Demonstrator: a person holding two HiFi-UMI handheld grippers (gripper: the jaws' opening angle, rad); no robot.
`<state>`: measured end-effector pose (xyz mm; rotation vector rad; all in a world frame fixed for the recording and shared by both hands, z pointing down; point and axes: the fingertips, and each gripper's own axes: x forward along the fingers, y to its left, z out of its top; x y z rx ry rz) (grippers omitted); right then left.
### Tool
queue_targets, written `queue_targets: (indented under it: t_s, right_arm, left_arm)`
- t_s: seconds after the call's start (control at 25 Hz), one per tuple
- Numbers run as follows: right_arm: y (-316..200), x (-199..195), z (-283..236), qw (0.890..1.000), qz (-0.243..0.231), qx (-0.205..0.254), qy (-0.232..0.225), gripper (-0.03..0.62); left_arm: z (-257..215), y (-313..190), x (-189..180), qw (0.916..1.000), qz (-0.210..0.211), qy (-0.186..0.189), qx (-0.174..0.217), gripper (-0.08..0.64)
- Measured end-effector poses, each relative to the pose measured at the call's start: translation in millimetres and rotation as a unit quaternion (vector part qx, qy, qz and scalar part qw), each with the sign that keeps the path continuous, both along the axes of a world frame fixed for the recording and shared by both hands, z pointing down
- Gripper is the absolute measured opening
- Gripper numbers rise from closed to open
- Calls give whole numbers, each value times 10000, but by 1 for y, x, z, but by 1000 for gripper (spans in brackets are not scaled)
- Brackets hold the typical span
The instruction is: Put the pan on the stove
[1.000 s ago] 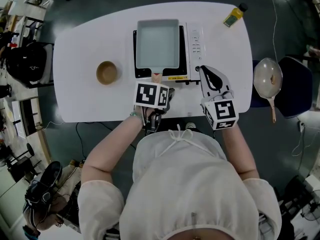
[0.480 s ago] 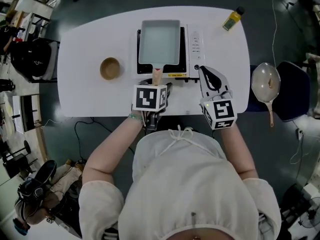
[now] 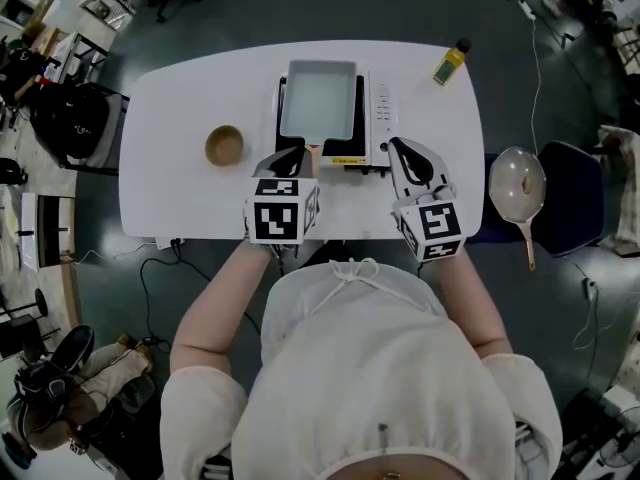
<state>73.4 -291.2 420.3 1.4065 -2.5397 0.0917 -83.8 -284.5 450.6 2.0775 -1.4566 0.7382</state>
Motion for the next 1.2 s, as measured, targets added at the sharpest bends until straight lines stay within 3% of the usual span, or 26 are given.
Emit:
queue_targets:
  t_s: [0.16,0.28,0.48,0.6,0.72,1.2]
  right_arm:
    - [1,-4,-13,9998,9,102,-147,8]
    - [1,-6,-22,9995,24,268,-141,8]
    - [-4,-10,-38,9988,60,483,-90,6]
    - [-8,-12,-46,9976,84,671,-125,6]
    - [-10,-16,-53,9957,118,909,-94,6]
    - [-12,-33,-55,9951,80,980,-56,3]
  left_arm:
    - [-32,-7,-5,9971,200,13,729,23]
    - [-58,-10,-7,9894,432,191,1374,23]
    - [-92,-13,-22,9660,763,104,2468,23]
    - [-108,-13,-28,9497,927,325,2973,23]
    - [-112,-15,-33,9432,1021,516,3118,23]
    - [-114,-19,-59,9379,825,956,3230,21]
